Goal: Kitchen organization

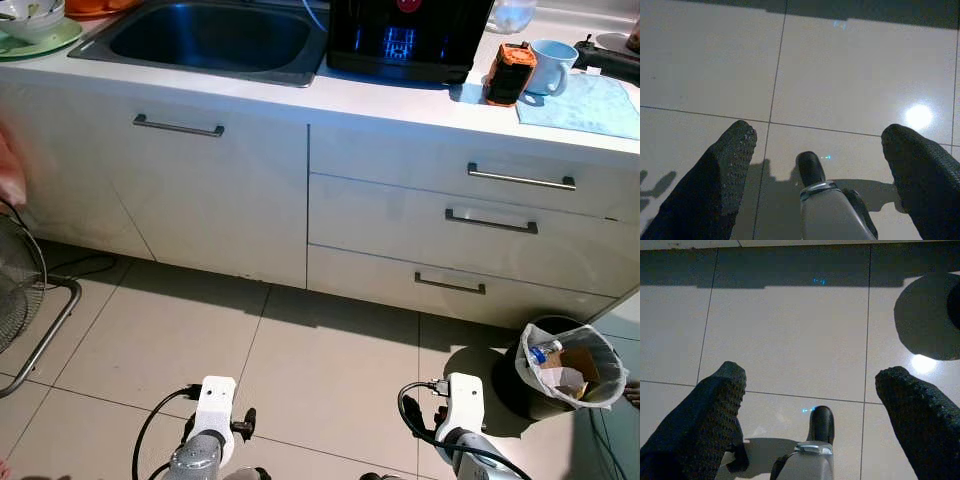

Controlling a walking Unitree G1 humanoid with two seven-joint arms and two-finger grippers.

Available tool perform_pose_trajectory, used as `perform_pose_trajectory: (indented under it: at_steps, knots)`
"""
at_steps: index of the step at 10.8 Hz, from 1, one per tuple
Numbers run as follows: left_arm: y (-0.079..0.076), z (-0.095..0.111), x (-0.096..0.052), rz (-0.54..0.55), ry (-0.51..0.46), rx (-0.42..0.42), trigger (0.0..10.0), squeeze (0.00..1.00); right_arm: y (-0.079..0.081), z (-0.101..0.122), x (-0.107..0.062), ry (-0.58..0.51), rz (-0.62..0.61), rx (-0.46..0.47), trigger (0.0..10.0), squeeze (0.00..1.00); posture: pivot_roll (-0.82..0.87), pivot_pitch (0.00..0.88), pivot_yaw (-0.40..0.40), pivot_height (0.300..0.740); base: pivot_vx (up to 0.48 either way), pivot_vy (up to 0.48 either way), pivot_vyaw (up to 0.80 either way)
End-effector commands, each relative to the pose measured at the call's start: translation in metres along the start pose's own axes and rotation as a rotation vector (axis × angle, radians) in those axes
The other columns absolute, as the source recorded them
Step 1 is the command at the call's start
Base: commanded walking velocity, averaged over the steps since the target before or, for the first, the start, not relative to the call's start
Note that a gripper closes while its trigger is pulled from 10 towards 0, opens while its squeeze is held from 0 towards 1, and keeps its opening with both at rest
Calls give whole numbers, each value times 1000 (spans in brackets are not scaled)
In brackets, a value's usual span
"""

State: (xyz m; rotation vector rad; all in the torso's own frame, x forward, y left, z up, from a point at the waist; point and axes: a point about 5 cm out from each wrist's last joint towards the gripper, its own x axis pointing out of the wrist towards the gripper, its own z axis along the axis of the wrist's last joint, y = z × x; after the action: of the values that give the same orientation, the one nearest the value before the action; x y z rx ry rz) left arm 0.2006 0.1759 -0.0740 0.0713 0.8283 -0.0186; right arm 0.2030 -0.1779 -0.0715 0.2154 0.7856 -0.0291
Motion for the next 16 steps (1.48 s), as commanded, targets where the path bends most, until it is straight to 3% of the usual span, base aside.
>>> perform_pose_trajectory:
  at_steps: [1, 3, 4, 5, 6, 8, 10, 11, 12, 14, 16]
  knots:
    - [-1, -5, -1, -9, 12, -4, 10000, 1000, -1, -3, -1, 2, -2, 0, 10000, 1000, 0, 83, 3, 740, 0, 0, 0]
    - [-1, -5, -1, -11, 13, -4, 10000, 1000, -1, -4, -1, 3, -1, 1, 10000, 1000, 3, 83, 5, 740, 0, 0, 0]
    - [0, -5, -1, 13, 11, 2, 10000, 1000, 2, -4, -1, 5, 22, 39, 10000, 455, 6, 88, 4, 740, 0, 0, 0]
    - [3, -2, -1, 49, -2, 4, 10000, 0, 3, 0, 0, -13, 25, 31, 10000, 0, 10, 92, 2, 740, 0, 0, 0]
    - [14, 27, 2, 134, -146, -26, 10000, 0, 4, 23, 4, -117, 19, -22, 10000, 0, 16, 109, -1, 740, 0, 0, 0]
    - [18, 54, 3, 158, -271, 8, 10000, 0, 8, 45, 7, -195, 43, -47, 10000, 0, 23, 116, -2, 740, 0, 0, 0]
    - [18, 95, 1, 177, -449, -13, 10000, 0, 18, 87, 8, -385, 77, -46, 10000, 0, 19, 121, -4, 740, 0, 0, 0]
    - [17, 126, -5, 181, -595, -11, 10000, 0, 29, 121, 5, -537, 112, -49, 10000, 0, 16, 123, -4, 740, 0, 0, 0]
    - [17, 139, -7, 178, -646, -13, 10000, 0, 32, 133, 3, -593, 117, -41, 10000, 0, 19, 122, -4, 740, 0, 0, 0]
    - [12, 191, -25, 157, -870, 2, 10000, 0, 46, 190, -14, -853, 166, -6, 10000, 0, 22, 123, 6, 740, 0, 0, 0]
    - [18, 219, -45, 172, -1009, -18, 10000, 0, 56, 214, -28, -987, 176, -2, 10000, 0, 33, 121, 13, 740, 0, 0, 0]
